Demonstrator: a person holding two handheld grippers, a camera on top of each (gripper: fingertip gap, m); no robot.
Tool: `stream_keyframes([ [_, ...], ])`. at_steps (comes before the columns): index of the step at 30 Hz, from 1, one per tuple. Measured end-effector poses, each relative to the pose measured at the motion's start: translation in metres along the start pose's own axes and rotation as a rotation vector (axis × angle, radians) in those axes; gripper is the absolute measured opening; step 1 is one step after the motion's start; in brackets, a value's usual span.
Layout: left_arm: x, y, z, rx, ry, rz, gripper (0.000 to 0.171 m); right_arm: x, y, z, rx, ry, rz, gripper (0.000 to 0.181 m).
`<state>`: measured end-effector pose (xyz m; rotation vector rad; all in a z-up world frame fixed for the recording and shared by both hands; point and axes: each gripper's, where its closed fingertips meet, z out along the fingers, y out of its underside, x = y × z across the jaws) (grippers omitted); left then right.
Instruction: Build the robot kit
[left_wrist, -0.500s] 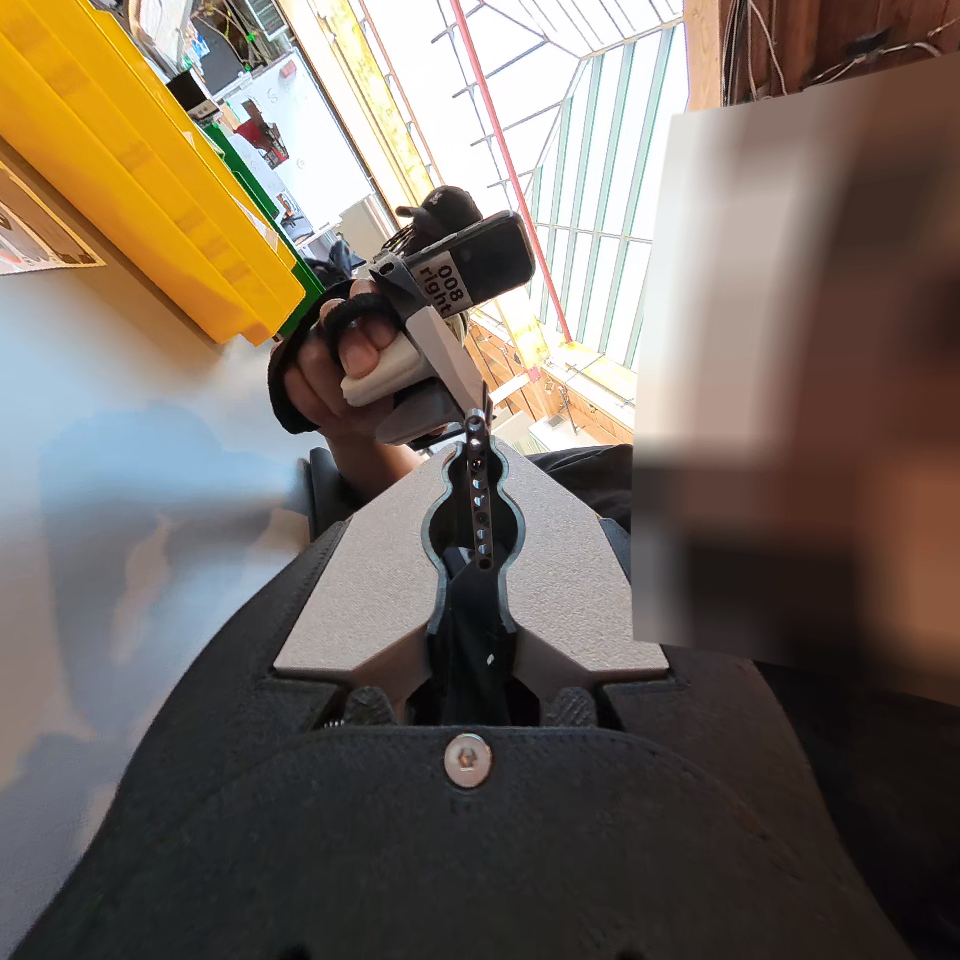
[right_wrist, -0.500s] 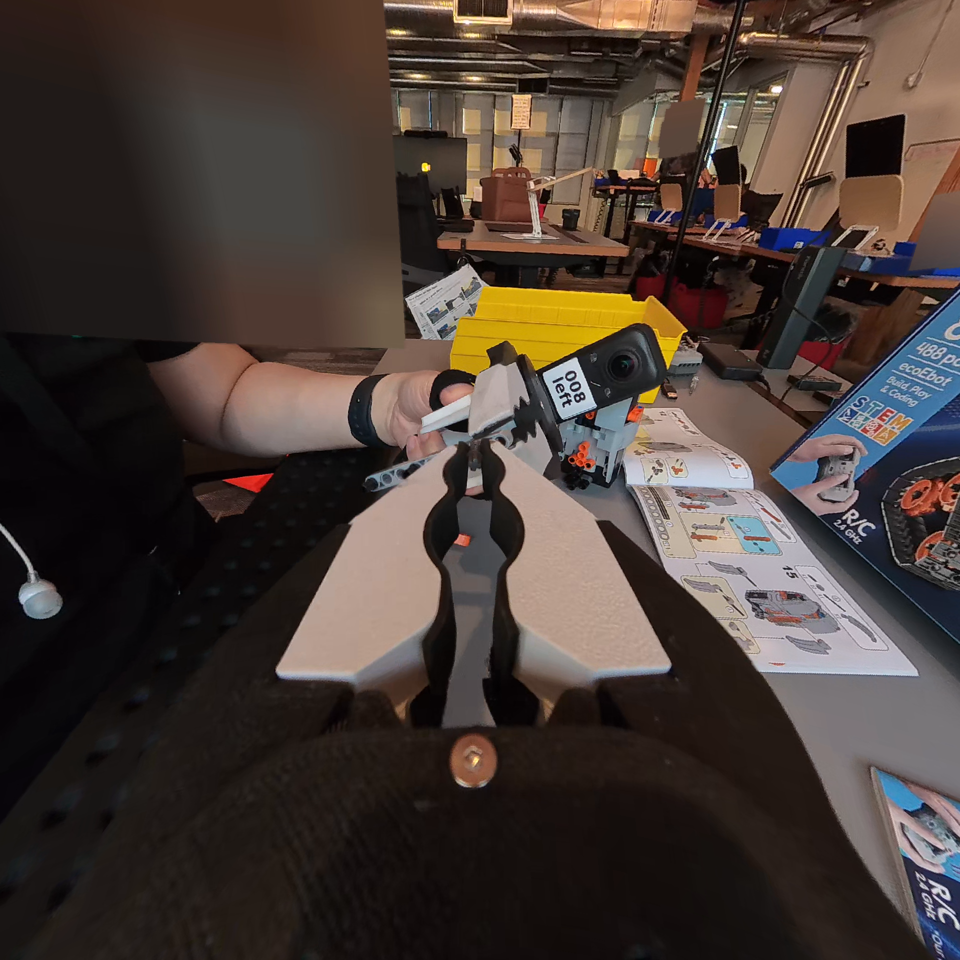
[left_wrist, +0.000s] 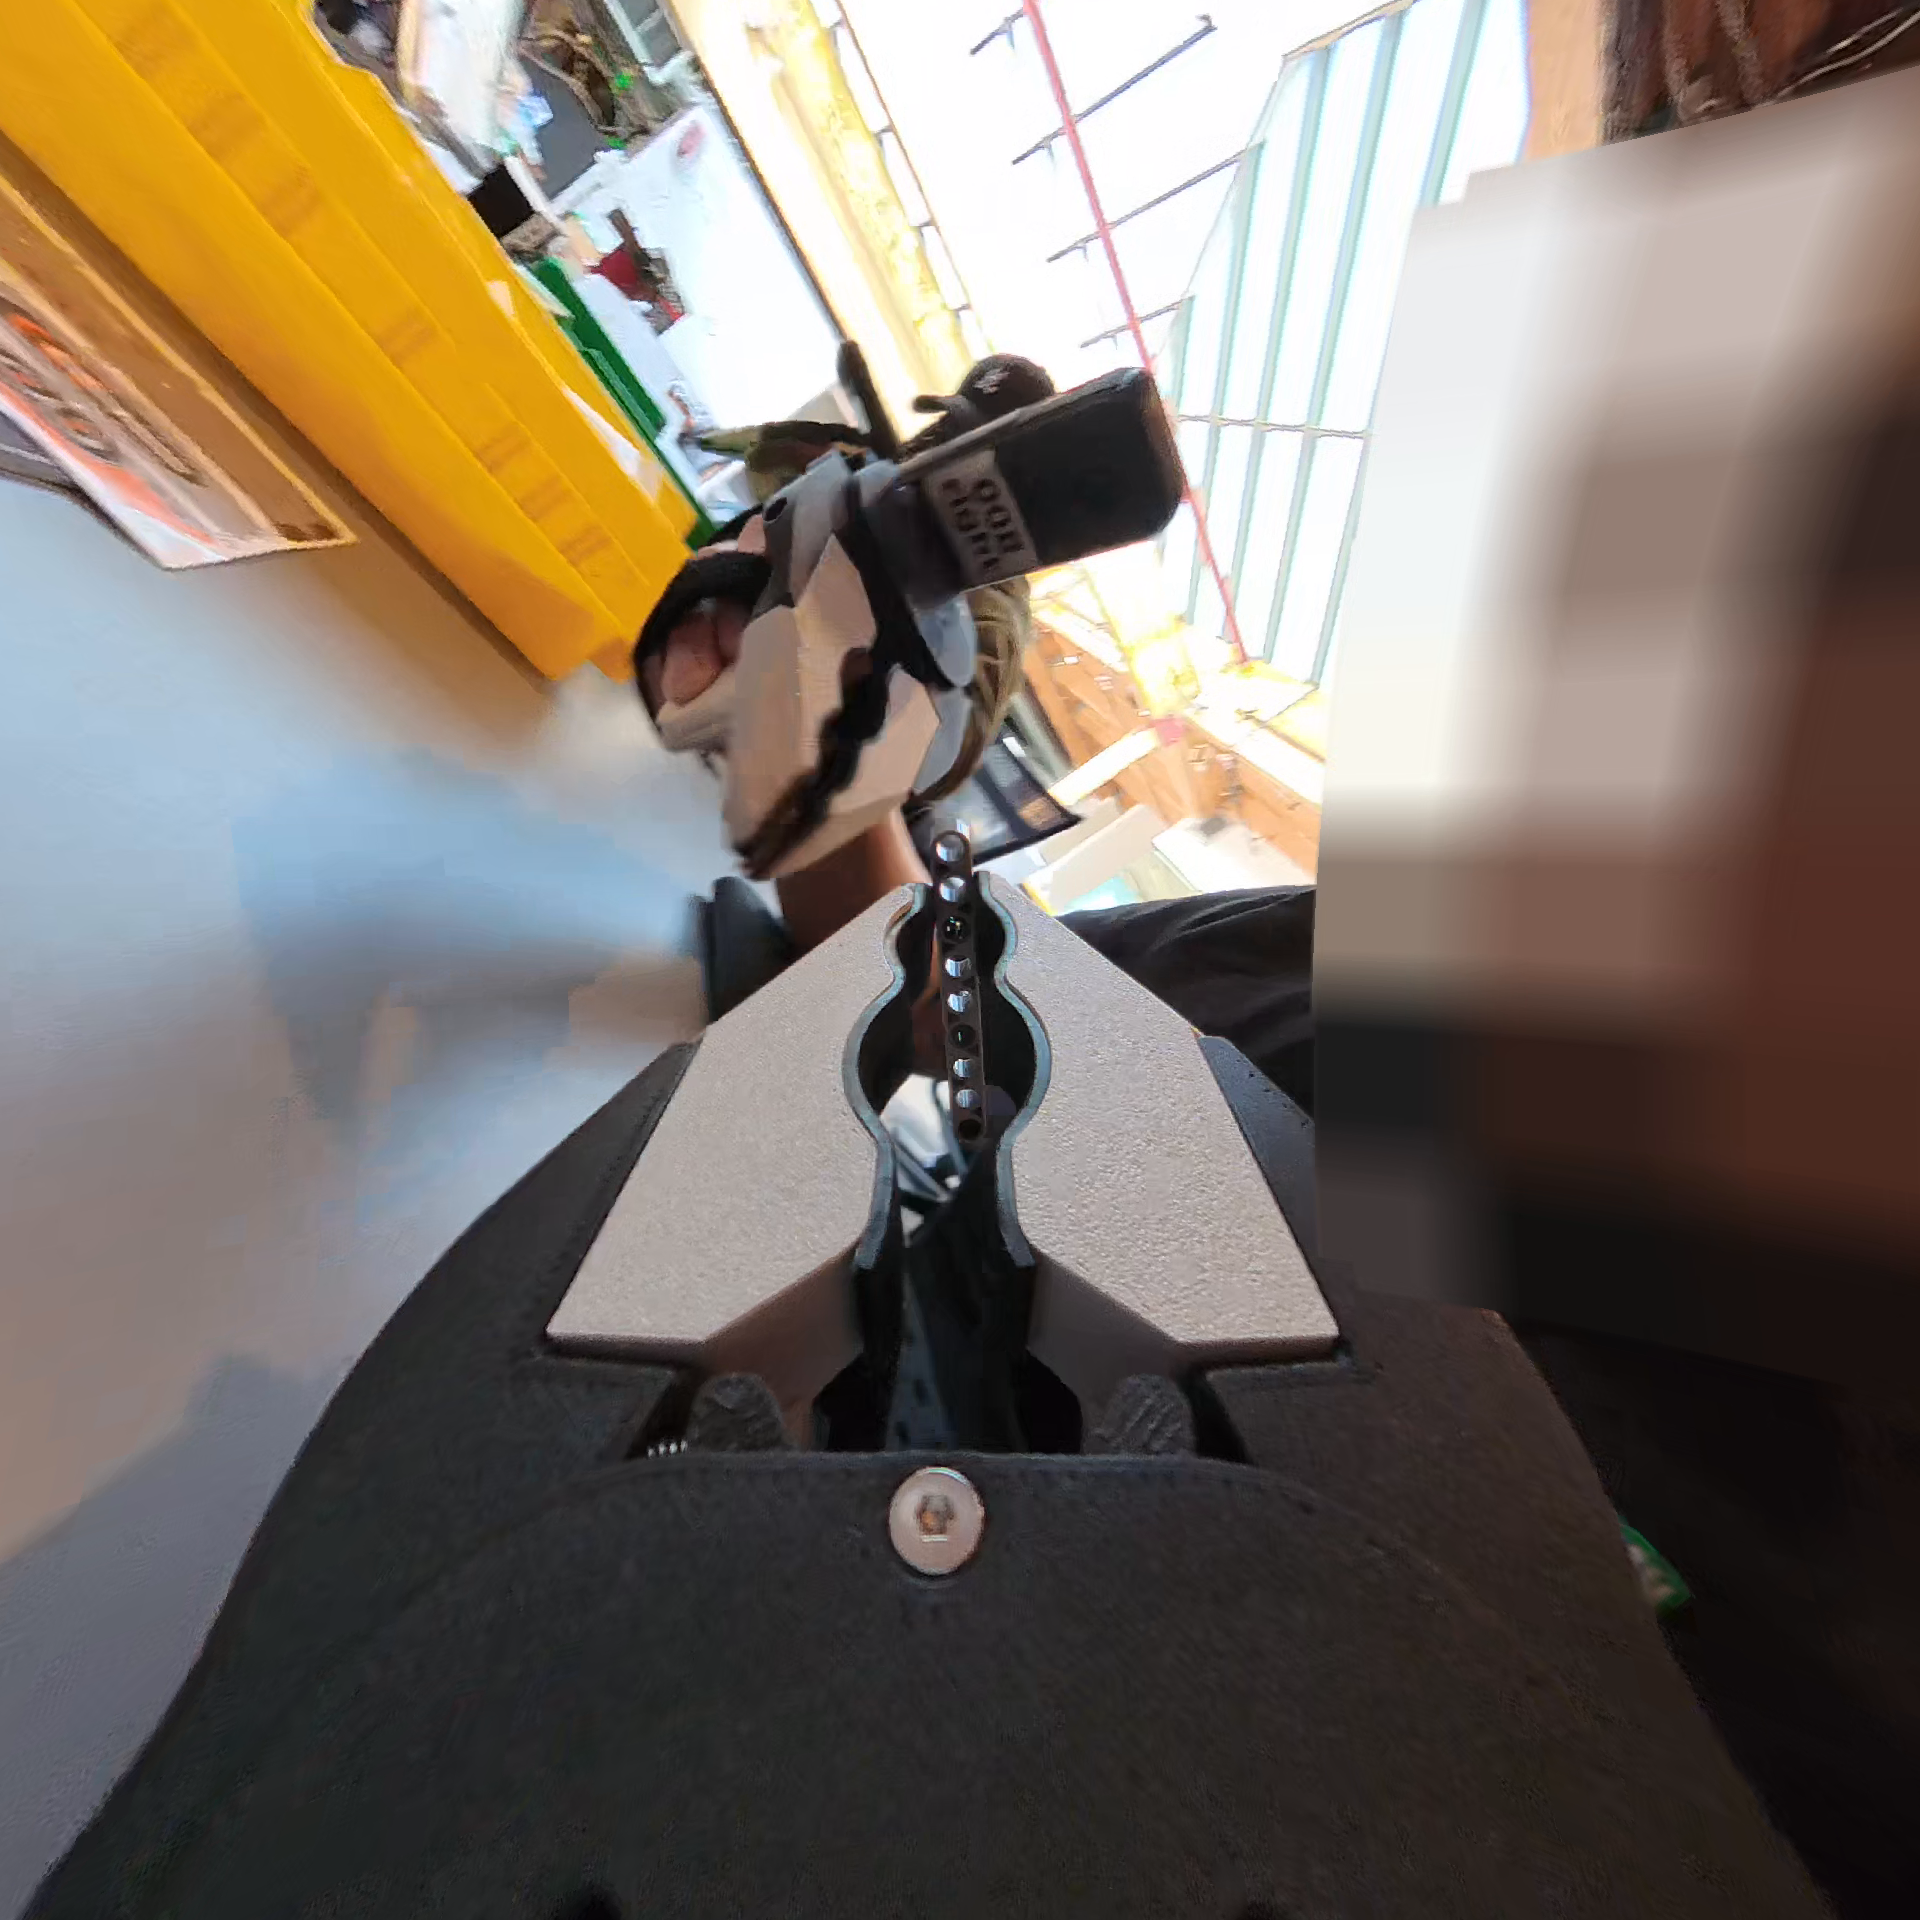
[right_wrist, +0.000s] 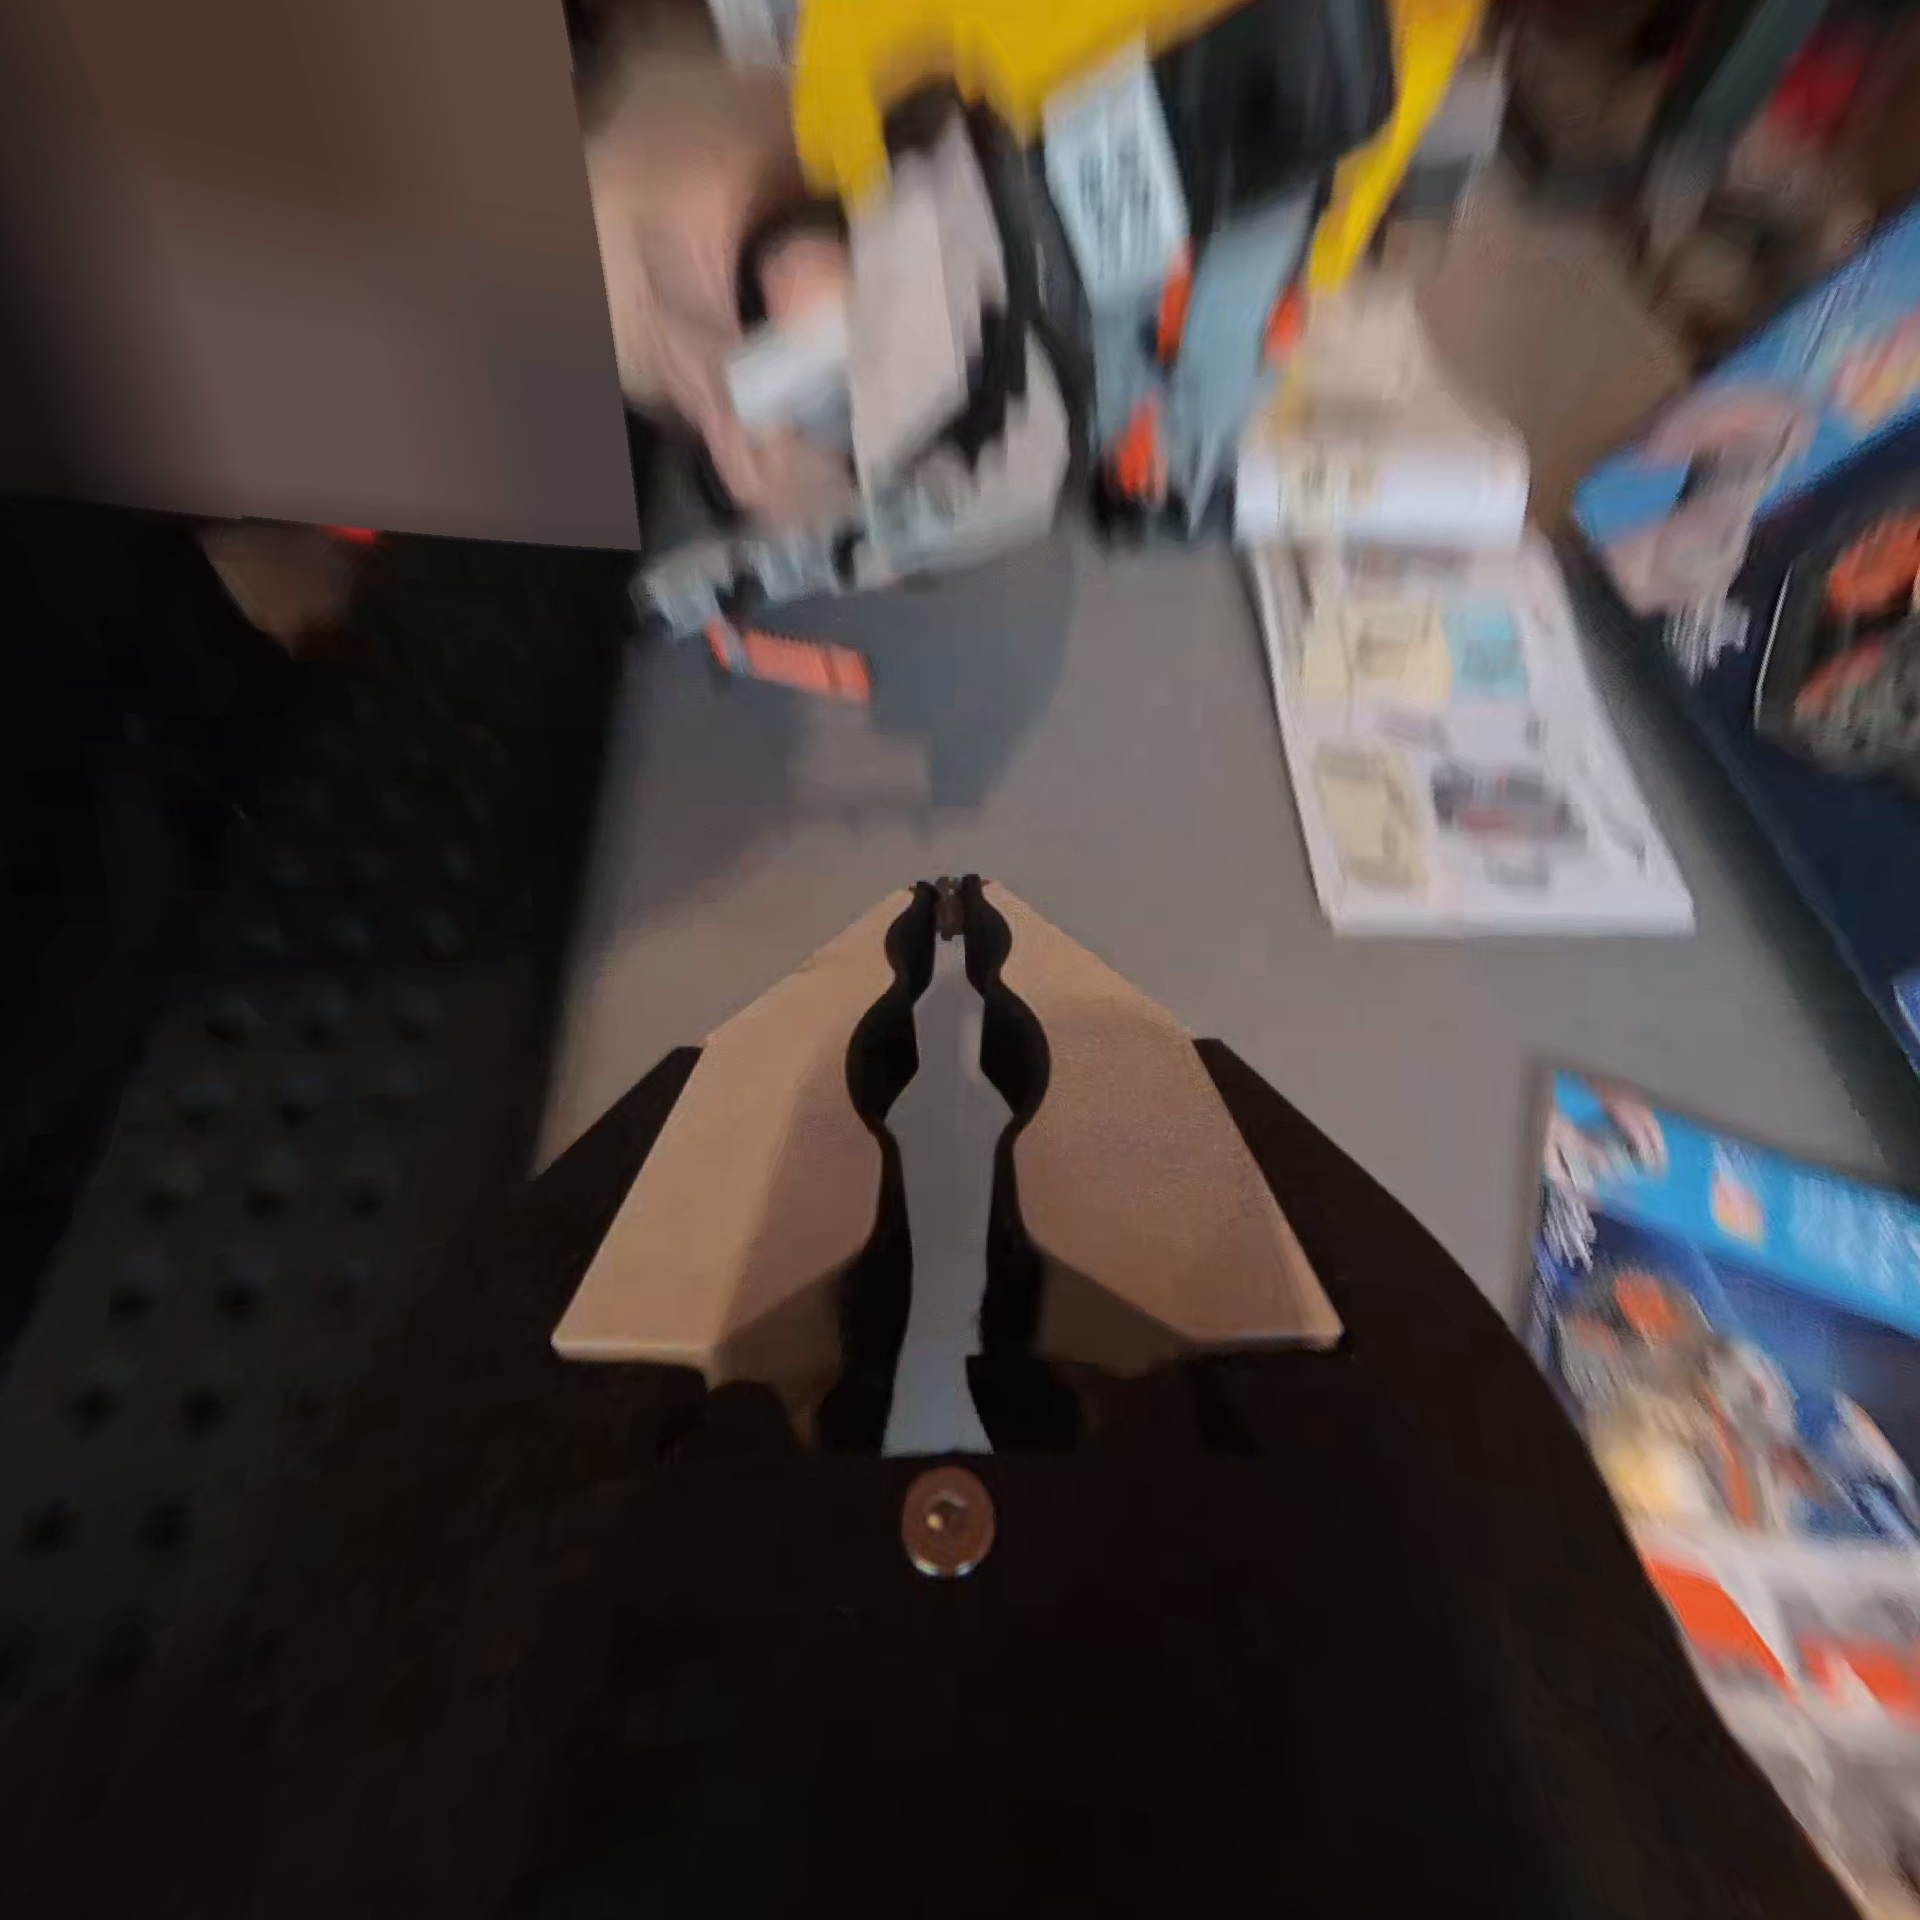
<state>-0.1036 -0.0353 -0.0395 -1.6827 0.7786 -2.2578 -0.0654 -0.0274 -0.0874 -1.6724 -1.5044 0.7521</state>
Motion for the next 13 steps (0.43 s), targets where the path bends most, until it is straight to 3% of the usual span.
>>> stream_keyframes([
  [1, -0.002, 0.000, -0.001, -0.003, -0.022, 0.012, 0.004, 0.003, 0.023, -0.001, -0.161, 0.011, -0.018, 0.003],
  [3, -0.002, -0.001, -0.003, -0.004, -0.026, 0.011, 0.005, 0.004, 0.057, -0.010, -0.437, 0.018, -0.049, 0.003],
  [6, -0.006, 0.002, -0.003, -0.013, -0.039, -0.008, 0.005, -0.002, 0.080, -0.021, -0.672, -0.034, -0.077, 0.004],
  [9, -0.005, 0.003, -0.002, -0.022, -0.038, -0.007, 0.005, -0.002, 0.098, -0.027, -0.814, -0.055, -0.100, 0.004],
  [13, 0.000, 0.003, -0.002, -0.023, -0.031, 0.011, 0.005, -0.005, 0.112, -0.029, -0.870, -0.071, -0.097, 0.004],
])
